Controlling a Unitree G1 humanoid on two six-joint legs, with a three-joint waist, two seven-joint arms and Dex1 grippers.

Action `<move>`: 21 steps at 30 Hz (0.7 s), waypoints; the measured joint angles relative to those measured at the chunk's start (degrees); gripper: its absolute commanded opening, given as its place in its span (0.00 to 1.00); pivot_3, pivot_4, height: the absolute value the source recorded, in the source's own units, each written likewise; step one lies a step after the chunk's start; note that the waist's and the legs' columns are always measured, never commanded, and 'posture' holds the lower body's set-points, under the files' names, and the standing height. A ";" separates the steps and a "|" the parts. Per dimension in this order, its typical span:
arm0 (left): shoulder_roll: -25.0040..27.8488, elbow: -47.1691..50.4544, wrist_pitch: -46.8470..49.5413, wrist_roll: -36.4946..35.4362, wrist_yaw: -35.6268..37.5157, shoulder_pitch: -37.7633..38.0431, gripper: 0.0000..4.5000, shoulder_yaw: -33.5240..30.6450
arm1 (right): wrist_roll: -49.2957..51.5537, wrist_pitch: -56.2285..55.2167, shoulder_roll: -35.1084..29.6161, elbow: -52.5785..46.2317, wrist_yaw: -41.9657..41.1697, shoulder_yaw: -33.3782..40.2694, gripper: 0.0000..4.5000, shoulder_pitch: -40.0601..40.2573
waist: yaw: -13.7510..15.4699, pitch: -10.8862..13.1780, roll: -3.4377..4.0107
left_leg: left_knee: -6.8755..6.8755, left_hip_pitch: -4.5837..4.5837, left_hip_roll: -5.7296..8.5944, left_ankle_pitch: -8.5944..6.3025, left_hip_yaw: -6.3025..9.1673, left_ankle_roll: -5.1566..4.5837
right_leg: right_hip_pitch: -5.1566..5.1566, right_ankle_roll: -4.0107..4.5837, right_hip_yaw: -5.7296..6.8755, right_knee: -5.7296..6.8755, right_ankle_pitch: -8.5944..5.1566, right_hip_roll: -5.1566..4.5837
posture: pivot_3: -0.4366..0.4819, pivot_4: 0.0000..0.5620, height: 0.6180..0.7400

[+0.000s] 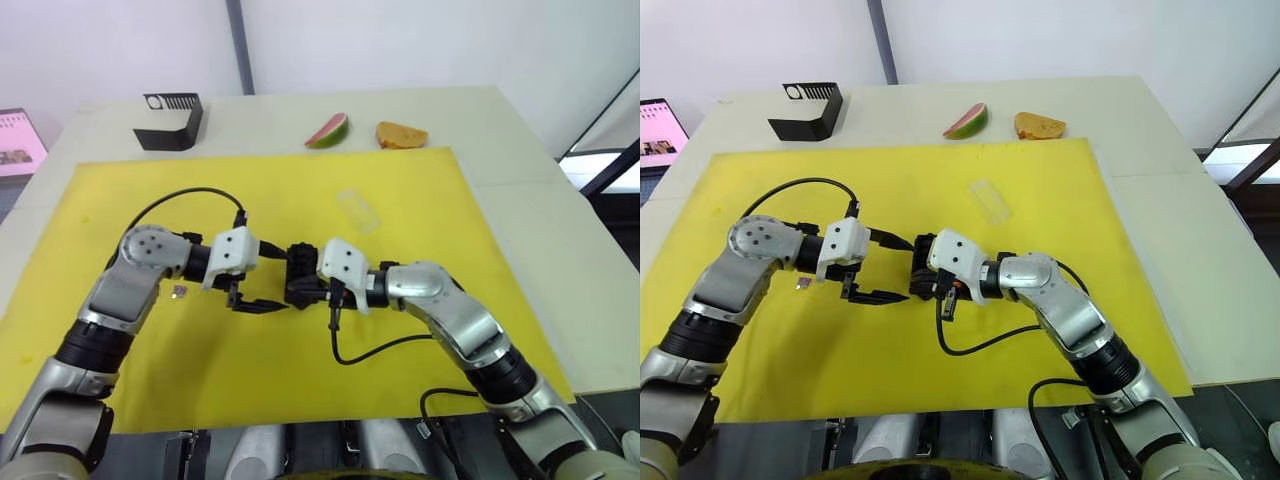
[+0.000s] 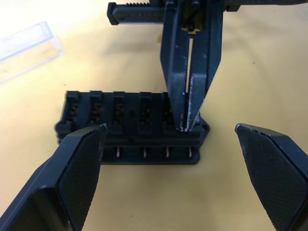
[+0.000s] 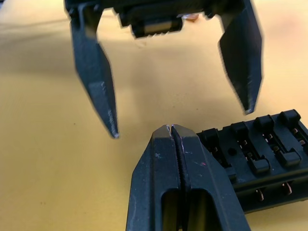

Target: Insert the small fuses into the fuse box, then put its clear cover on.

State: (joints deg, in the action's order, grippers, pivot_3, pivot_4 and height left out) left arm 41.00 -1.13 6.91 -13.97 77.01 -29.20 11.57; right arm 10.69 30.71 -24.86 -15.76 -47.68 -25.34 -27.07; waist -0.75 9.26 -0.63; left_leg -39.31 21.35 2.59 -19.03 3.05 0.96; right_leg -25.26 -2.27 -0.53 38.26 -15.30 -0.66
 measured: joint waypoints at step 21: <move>0.29 -0.50 -0.88 0.79 0.43 1.45 1.00 0.00 | -3.11 -7.37 -1.05 1.40 -2.45 -0.07 0.01 1.14 | 0.10 -0.01 -0.01 | -0.03 0.00 0.00 0.00 0.00 0.01 | 0.02 0.00 0.00 0.00 0.00 0.00 | 0.48 0.27 1.00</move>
State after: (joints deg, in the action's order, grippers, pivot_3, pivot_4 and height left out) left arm 41.28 -1.63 6.03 -13.18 77.44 -27.75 11.57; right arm 7.58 23.35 -25.91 -14.36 -50.13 -25.41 -25.93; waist -0.65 9.25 -0.64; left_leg -39.34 21.35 2.59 -19.03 3.05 0.97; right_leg -25.23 -2.27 -0.53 38.25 -15.30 -0.66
